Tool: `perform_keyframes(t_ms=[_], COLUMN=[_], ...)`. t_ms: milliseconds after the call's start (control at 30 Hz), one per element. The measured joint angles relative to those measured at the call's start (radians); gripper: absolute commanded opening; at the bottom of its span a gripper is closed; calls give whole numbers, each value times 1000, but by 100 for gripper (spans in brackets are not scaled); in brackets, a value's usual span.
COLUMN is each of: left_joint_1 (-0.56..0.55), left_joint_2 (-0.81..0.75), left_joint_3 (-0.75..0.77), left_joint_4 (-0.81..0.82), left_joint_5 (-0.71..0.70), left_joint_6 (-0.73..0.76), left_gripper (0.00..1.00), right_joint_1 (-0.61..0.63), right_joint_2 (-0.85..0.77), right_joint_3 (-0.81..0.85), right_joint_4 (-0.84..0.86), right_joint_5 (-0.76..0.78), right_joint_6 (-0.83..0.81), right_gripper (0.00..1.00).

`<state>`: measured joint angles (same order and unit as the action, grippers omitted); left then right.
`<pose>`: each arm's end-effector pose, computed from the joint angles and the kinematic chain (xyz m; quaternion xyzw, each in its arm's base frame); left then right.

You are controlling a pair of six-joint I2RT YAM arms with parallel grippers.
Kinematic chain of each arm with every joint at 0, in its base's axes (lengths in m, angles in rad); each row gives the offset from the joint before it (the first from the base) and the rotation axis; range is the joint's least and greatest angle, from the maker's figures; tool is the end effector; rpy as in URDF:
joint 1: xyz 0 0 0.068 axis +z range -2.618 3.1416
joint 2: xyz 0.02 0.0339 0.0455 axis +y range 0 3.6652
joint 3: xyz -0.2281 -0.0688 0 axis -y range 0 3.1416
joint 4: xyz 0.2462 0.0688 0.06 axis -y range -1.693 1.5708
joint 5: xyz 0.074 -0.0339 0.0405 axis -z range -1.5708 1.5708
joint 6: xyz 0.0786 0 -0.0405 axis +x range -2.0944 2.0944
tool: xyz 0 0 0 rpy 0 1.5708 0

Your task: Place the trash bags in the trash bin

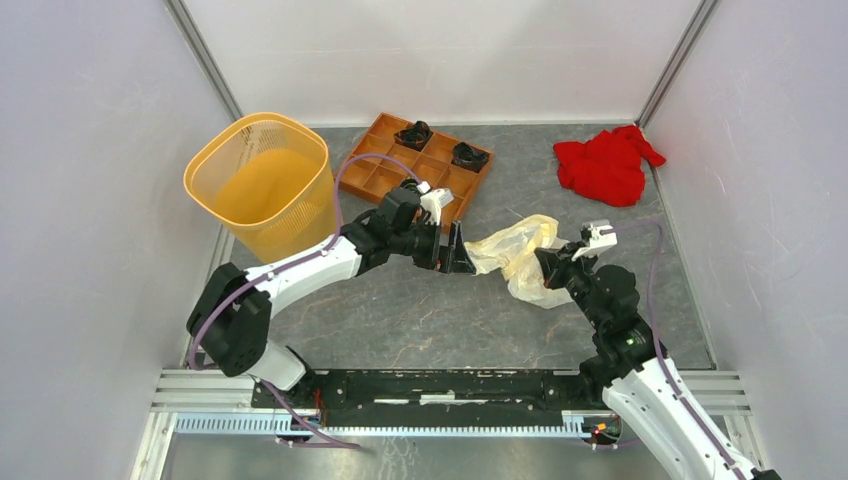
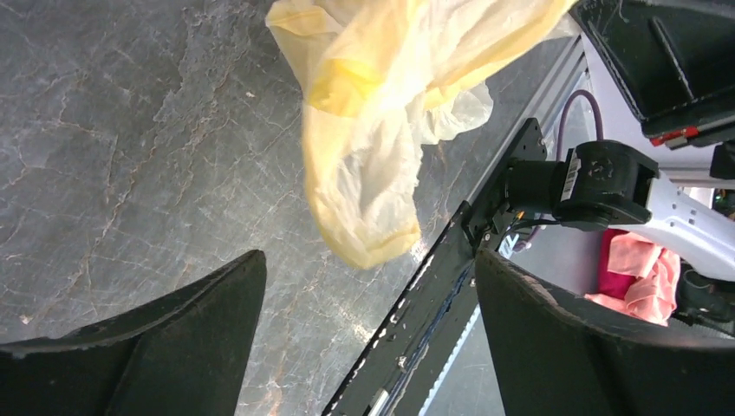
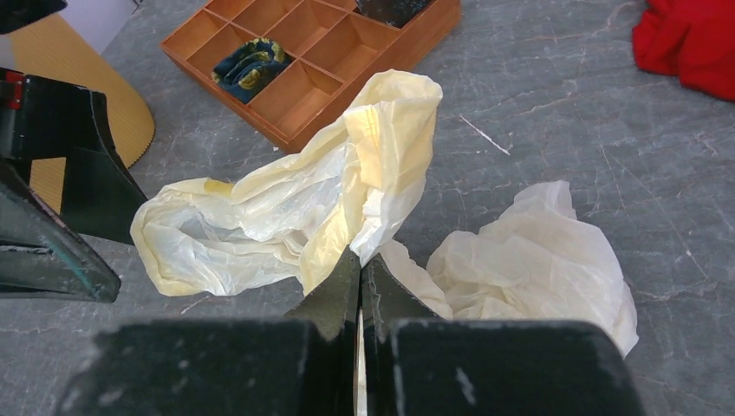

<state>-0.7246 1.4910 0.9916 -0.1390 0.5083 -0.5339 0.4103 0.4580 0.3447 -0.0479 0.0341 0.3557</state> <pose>0.2451 -0.2681 0.1906 0.1948 0.8499 -0.4376 0.2195 0.2004 0.0843 0.2217 -0.0097 0.7617 0.2300 0.6057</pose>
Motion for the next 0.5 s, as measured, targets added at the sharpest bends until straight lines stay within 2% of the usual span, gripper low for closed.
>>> perform_keyframes(t_ms=[167,333,400,500], left_joint_1=[2,2,2,3], left_joint_2=[33,87,105,115], left_joint_3=[0,0,0,0], left_joint_4=[3,25,29,34], left_joint_5=[19,53,55,54], left_joint_6=[-14,-43,-52,-68], left_gripper=[77,67,54,27], right_joint_1=[0,0,0,0], right_joint_2=[-62,-69,-74,-91], right_joint_3=[-45,-55,-55,-59], right_joint_4=[-14,-35,-40,-42], right_joint_5=[4,0,-6,-15], right_joint_6=[39,52,52,51], right_gripper=[1,1,1,1])
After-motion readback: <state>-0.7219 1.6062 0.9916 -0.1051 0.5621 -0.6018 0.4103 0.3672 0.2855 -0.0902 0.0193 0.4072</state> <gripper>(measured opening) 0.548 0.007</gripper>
